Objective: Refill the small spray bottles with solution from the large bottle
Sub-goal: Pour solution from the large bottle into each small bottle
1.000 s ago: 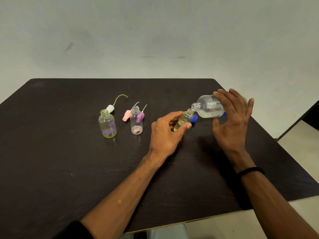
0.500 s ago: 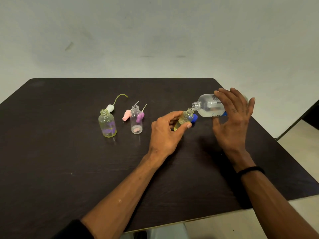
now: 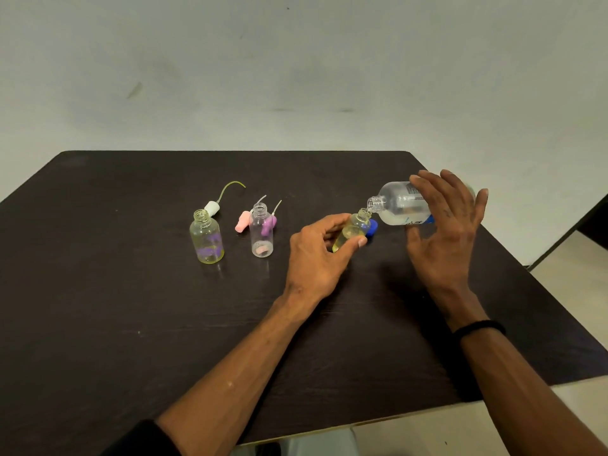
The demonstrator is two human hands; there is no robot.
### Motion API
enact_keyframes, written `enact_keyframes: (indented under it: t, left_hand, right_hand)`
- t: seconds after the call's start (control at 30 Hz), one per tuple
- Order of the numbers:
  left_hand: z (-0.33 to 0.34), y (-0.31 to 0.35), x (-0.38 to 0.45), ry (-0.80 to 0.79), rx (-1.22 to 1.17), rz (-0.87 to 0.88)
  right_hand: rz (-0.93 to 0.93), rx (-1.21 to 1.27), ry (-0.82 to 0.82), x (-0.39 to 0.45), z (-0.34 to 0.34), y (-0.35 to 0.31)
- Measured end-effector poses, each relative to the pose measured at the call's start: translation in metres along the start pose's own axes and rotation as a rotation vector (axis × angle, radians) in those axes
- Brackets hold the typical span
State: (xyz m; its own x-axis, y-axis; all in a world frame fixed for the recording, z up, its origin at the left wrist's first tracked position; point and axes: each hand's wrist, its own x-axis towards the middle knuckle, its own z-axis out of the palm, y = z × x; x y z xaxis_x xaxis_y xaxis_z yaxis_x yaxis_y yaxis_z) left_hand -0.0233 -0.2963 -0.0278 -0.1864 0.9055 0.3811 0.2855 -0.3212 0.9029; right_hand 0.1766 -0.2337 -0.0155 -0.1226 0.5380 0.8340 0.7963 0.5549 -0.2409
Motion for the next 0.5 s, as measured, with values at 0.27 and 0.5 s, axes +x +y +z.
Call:
enact_keyframes:
  t: [0.27,0.5]
  left_hand:
    - [-0.0001,-0.0009,-0.0004,-0.001,0.005,0.012]
    - [0.0006,-0.0012,-0.0003,-0.002,-0.008,0.011]
  right_hand:
    - [-0.007,0.0,0.009,-0.0002,0.0,-0.0012]
    - [-0.007,0.009,0.009,-0.0006,-0.0005,-0.0005]
